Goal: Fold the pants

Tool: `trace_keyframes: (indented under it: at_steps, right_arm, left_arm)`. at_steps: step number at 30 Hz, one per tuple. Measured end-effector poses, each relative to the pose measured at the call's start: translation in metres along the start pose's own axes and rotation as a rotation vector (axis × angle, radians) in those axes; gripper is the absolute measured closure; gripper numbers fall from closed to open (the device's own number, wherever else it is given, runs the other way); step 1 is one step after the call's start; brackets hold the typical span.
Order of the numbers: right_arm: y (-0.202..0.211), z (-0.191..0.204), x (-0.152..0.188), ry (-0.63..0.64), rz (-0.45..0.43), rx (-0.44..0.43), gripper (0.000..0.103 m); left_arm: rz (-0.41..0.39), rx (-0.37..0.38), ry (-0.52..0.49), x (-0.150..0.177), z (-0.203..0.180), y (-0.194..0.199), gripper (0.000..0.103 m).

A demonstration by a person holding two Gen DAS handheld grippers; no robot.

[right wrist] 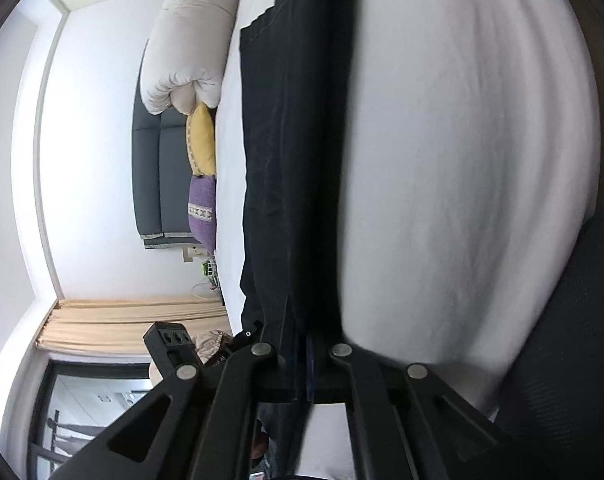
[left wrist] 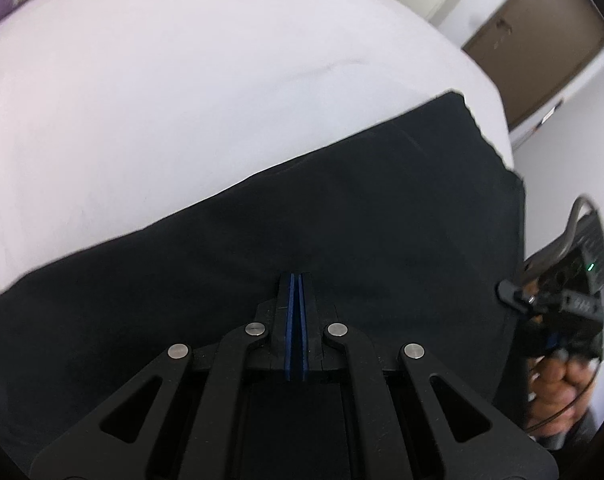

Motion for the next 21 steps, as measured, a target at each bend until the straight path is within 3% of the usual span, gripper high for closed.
trace_keyframes:
  at_steps: [3,7,11,13,15,18,21]
  right_arm:
    - [0.000,0.008,-0.004,0.020,0.013,-0.007,0.100]
    - [0.013,0.021,-0.026,0.027,-0.061,-0.017,0.077]
    - [0.028,0.013,-0.053,0.002,-0.118,-0.011,0.077]
    - [0.030,0.001,-0.060,-0.018,-0.119,0.004,0.095]
    - [0.033,-0.012,-0.060,-0.049,-0.115,-0.005,0.100]
    - [0.037,-0.018,-0.058,-0.037,-0.119,-0.025,0.099]
    - [0.052,-0.008,-0.059,0.011,-0.145,-0.019,0.082]
  left_arm:
    - [-0.002,-0.007,-0.006,-0.006,-0.006,0.003,0.101]
    - [-0.046,0.028,-0.028,-0.010,-0.018,0.027,0.101]
    - [-0.030,0.004,-0.074,-0.019,-0.041,0.016,0.101]
    - [0.005,-0.015,-0.062,-0.014,-0.035,0.005,0.101]
    - [0.000,0.010,-0.028,-0.008,-0.027,-0.001,0.101]
    - [-0.003,0.045,0.007,-0.007,-0.018,-0.001,0.101]
    - [-0.014,0.027,-0.018,-0.007,-0.025,0.001,0.101]
Point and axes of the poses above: each gripper's, at about its wrist camera, not at the fingertips, and y roughly against the way its jaws point, z to its left, x to its underside, the point moved 3 cm from there along -y, roughly the way its jaws point, and after that the axes turned 5 degrees about y, right-handed, at the moved point
